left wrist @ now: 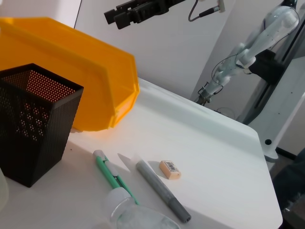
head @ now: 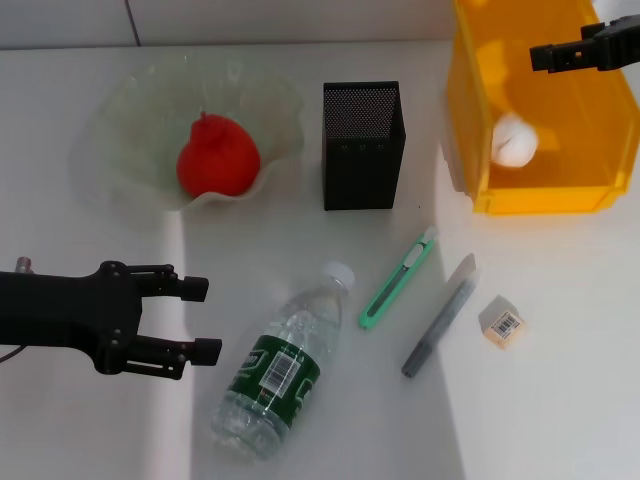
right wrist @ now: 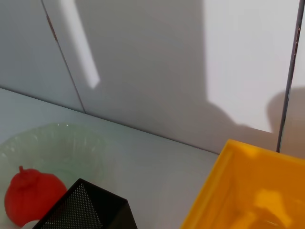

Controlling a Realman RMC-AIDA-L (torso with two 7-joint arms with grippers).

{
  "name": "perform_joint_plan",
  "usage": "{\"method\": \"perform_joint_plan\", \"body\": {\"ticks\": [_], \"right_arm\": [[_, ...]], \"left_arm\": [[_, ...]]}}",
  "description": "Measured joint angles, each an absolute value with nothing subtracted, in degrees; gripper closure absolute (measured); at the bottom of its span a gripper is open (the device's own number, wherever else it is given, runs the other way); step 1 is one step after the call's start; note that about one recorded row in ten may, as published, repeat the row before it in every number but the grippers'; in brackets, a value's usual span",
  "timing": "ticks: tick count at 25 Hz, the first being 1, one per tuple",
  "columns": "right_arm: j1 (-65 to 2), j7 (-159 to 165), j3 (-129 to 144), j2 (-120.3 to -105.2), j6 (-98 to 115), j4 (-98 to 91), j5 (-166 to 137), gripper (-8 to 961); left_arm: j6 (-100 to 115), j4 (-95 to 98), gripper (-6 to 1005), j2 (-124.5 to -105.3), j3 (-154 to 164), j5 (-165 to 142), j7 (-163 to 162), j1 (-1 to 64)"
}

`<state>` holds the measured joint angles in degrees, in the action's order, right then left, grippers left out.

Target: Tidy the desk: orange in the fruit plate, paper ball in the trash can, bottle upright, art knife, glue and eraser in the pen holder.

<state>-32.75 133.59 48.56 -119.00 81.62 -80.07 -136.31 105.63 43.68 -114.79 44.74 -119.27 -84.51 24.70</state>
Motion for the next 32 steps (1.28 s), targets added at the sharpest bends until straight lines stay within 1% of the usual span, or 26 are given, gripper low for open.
{"method": "perform_joint_plan", "body": {"ticks": [4,7,8,9,12,13,14,17,18,19,23,27,28,29,30,32], "right_arm": [[-31.73,133.31,47.96,-119.00,81.50,-80.18,-134.65,144],[-29.88,131.90,47.10,-118.88,81.98,-80.91,-129.85,144],[-27.52,128.84,45.83,-118.45,83.51,-81.13,-122.52,144],[-27.52,128.84,45.83,-118.45,83.51,-81.13,-122.52,144],[-24.57,122.67,44.47,-116.63,90.05,-78.54,-111.45,144],[-23.56,117.58,43.53,-114.98,97.03,-73.90,-106.47,144],[-23.56,117.58,43.53,-114.98,97.03,-73.90,-106.47,144],[-22.99,106.64,41.43,-113.75,107.46,-64.61,-103.97,144],[-22.92,98.27,40.35,-112.79,113.33,-56.95,-104.68,144],[-22.92,98.27,40.35,-112.79,113.33,-56.95,-104.68,144],[-21.72,86.39,39.80,-111.09,117.04,-44.23,-109.30,144],[-19.98,82.85,39.64,-110.97,115.63,-41.62,-112.12,144],[-18.77,82.25,39.56,-111.14,113.78,-41.07,-113.36,144],[-18.77,82.25,39.56,-111.14,113.78,-41.07,-113.36,144],[-18.26,82.08,39.56,-111.22,112.82,-40.92,-113.82,144],[-17.54,81.73,39.54,-111.35,111.53,-40.71,-114.52,144]], "left_arm": [[105.63,43.68,162,-114.64,44.73,-119.27,-84.65,24.75],[105.77,43.68,163,-114.59,44.48,-119.27,-84.80,24.76],[105.81,43.68,163,-114.58,44.38,-119.27,-84.87,24.77],[105.87,43.68,163,-114.56,44.31,-119.27,-85.06,24.77],[105.97,43.87,164,-114.42,44.19,-119.27,-86.47,24.81],[105.98,44.07,164,-114.34,44.18,-119.27,-87.23,24.83],[105.98,44.17,164,-114.31,44.18,-119.27,-87.54,24.86],[106.07,44.92,165,-114.20,44.18,-119.27,-90.10,25.22],[106.23,45.20,165,-114.03,44.20,-119.27,-92.66,26.00],[106.23,45.20,165,-114.03,44.20,-119.27,-92.66,26.00],[106.22,45.84,166,-113.74,44.42,-119.27,-97.68,27.48],[105.87,47.26,167,-113.75,44.64,-119.31,-101.93,28.32],[105.42,56.16,167,-115.92,44.78,-124.28,-117.07,31.87],[105.42,56.16,167,-115.92,44.78,-124.28,-117.07,31.87],[105.35,59.38,167,-117.07,44.90,-127.12,-121.71,33.30],[105.04,62.29,168,-118.14,46.18,-130.00,-127.22,35.25]]}}
